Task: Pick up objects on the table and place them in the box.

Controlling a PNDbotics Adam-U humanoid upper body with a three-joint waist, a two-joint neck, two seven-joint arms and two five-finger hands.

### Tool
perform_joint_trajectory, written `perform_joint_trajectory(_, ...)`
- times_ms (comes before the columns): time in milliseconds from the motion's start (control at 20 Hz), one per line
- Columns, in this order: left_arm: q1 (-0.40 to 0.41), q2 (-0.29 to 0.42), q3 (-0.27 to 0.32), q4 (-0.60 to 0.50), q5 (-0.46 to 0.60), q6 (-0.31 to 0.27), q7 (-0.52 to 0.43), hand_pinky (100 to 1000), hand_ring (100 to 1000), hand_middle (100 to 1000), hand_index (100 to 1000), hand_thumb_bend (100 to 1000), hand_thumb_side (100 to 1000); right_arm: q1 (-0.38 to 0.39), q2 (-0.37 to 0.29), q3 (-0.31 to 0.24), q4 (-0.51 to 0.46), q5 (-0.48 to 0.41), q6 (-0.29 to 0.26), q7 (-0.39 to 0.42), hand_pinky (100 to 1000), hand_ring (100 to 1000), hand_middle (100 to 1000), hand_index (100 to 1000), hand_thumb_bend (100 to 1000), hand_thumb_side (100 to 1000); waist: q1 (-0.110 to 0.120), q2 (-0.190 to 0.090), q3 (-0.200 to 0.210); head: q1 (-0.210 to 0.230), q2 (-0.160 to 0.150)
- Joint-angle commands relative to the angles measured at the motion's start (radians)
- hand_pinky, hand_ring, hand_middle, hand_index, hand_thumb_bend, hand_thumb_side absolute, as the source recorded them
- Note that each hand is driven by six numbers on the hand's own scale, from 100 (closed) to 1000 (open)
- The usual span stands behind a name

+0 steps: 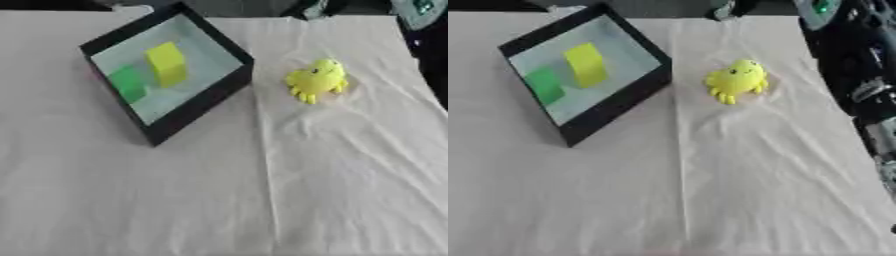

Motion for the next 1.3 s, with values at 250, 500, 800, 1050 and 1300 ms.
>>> perform_joint_trajectory(250,-0.003,0.029,0.018,-0.011,-0.002,-0.007,0.008,829,635,714,804,120,750,0.038,-0.097,0.013,-0.038,-0.031,-0.053,0.043,929,888,831,913,430,281,0.010,-0.021,0.000,0.011,-0.001)
perform_joint_trajectory(500,-0.004,0.028,0.018,-0.011,-0.002,-0.007,0.008,828,636,714,804,119,750,0.061,-0.109,0.024,-0.026,-0.021,-0.078,0.062,928,889,831,911,428,279,0.011,-0.020,0.002,0.010,-0.001)
perform_joint_trajectory(800,-0.003,0.024,0.018,-0.008,-0.003,-0.006,0.006,828,636,714,803,117,751,0.077,-0.112,0.041,0.014,0.004,-0.101,0.080,927,889,830,907,431,303,0.009,-0.017,0.005,0.010,-0.001)
perform_joint_trajectory(1050,-0.005,0.021,0.019,-0.008,-0.003,-0.006,0.005,828,637,715,803,117,752,0.079,-0.099,0.049,0.048,0.026,-0.115,0.082,926,889,826,905,432,308,0.011,-0.015,0.008,0.008,-0.001)
perform_joint_trajectory(1300,-0.008,0.016,0.019,-0.008,-0.001,-0.006,0.004,827,638,715,803,118,753,0.074,-0.079,0.061,0.096,0.065,-0.131,0.090,926,892,829,906,436,332,0.011,-0.012,0.013,-0.003,-0.001)
